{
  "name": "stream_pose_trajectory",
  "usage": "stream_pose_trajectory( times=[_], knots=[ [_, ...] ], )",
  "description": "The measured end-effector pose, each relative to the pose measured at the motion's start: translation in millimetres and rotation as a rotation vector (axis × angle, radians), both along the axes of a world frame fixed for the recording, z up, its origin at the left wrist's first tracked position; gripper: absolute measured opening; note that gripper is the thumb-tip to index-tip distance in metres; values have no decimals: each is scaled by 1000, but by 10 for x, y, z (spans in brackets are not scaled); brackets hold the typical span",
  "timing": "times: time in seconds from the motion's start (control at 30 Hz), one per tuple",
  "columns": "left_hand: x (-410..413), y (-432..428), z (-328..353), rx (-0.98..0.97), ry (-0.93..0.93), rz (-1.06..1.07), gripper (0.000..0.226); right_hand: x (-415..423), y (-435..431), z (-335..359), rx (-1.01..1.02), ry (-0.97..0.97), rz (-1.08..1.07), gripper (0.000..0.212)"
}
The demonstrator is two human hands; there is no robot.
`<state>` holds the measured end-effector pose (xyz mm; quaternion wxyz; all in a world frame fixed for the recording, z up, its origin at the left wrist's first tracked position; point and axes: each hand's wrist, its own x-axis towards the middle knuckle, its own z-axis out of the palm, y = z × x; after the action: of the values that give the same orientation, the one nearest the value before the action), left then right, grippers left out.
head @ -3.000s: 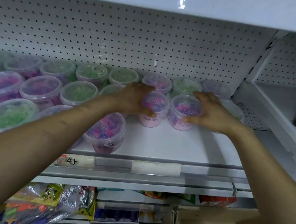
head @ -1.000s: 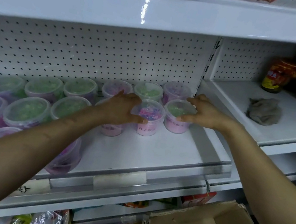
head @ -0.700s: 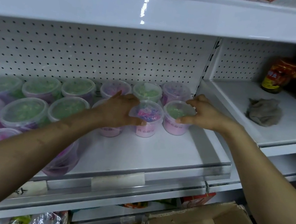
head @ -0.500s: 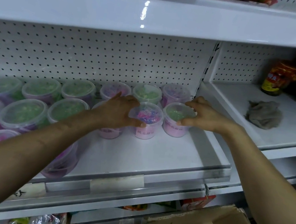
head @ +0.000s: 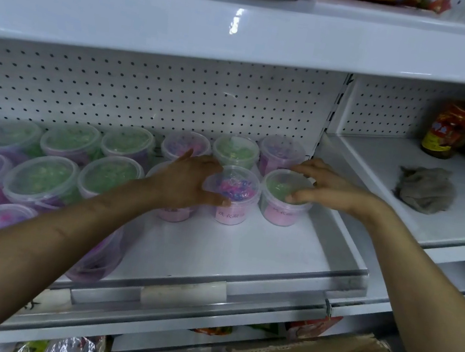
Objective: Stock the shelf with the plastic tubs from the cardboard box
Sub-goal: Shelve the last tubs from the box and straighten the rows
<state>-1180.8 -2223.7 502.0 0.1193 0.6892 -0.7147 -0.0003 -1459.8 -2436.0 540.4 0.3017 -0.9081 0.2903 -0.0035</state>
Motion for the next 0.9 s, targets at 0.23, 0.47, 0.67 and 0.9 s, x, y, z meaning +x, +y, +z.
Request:
stream_pose_trajectory(
  times=[0.23,0.47,0.67,0.9],
  knots=[
    [27,-27,-14,-10,-32,20,105,287,-181,-63,-112,-205,-229,56],
    [87,-17,-72,-43,-92,-17,105,638,-544,-188,-36,-136,-242,80],
    [38,-15,-35,-11,-41,27,115,694,-389,-51,-99,-110,-292,82],
    [-4,10,19,59,-57,37,126,686,-350,-62,-151,-90,-279,83]
  ],
)
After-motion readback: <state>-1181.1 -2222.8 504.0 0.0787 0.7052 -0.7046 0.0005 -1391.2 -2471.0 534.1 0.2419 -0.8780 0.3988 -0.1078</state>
